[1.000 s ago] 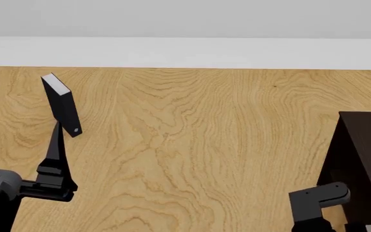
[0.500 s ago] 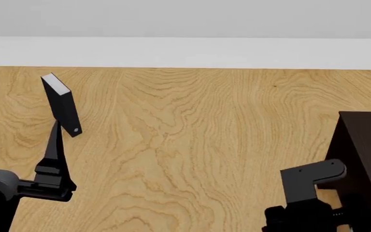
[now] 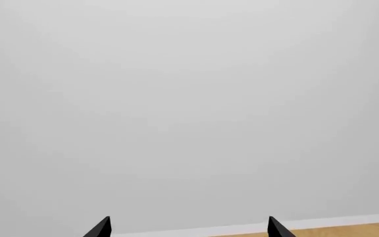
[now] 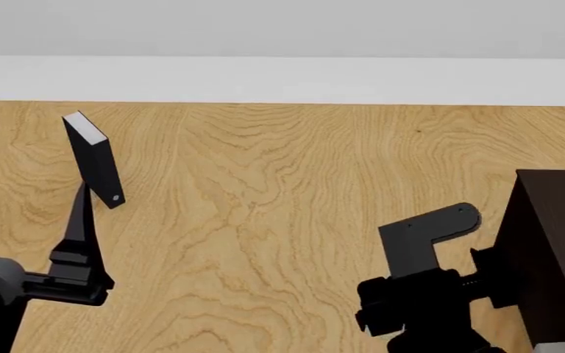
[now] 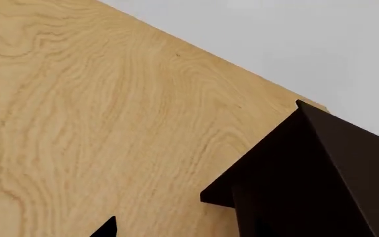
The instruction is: Pick up the book on the right and place it on the cabinet shelf.
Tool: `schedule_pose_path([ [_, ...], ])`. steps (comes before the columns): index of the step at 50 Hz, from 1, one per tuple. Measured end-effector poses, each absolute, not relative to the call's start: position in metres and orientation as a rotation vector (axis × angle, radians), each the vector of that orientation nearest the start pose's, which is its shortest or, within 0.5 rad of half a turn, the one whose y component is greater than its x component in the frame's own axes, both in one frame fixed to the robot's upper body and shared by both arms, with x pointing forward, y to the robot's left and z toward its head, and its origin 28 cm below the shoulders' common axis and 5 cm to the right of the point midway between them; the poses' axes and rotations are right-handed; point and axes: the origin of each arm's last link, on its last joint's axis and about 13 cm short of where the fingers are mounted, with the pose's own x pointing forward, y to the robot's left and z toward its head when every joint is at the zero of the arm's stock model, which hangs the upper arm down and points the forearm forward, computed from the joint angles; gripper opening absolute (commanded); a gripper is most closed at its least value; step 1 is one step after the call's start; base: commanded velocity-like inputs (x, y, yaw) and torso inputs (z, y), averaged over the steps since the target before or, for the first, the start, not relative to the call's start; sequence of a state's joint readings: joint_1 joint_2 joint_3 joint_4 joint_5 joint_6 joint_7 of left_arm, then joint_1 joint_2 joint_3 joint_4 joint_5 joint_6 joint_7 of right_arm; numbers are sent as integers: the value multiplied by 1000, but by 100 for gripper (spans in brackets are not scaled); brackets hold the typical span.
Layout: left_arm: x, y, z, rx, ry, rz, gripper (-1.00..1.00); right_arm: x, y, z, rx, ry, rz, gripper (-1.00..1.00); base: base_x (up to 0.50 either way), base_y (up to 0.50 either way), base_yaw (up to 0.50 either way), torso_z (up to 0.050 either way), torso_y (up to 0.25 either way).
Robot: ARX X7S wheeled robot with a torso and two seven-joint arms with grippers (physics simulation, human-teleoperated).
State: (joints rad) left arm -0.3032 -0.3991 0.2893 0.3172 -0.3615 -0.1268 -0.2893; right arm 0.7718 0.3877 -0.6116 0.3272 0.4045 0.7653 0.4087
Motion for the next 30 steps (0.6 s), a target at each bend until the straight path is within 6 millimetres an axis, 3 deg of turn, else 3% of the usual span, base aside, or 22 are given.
schedule_pose_path([
  [11,254,221,132,22,-367,-90,100,324,-121,103,-414,321,-83,100,0,0,0,0,0],
  [30,249,221,140,3,-401,-65,100,290,-102,139,-364,122,-42,100,0,0,0,0,0],
])
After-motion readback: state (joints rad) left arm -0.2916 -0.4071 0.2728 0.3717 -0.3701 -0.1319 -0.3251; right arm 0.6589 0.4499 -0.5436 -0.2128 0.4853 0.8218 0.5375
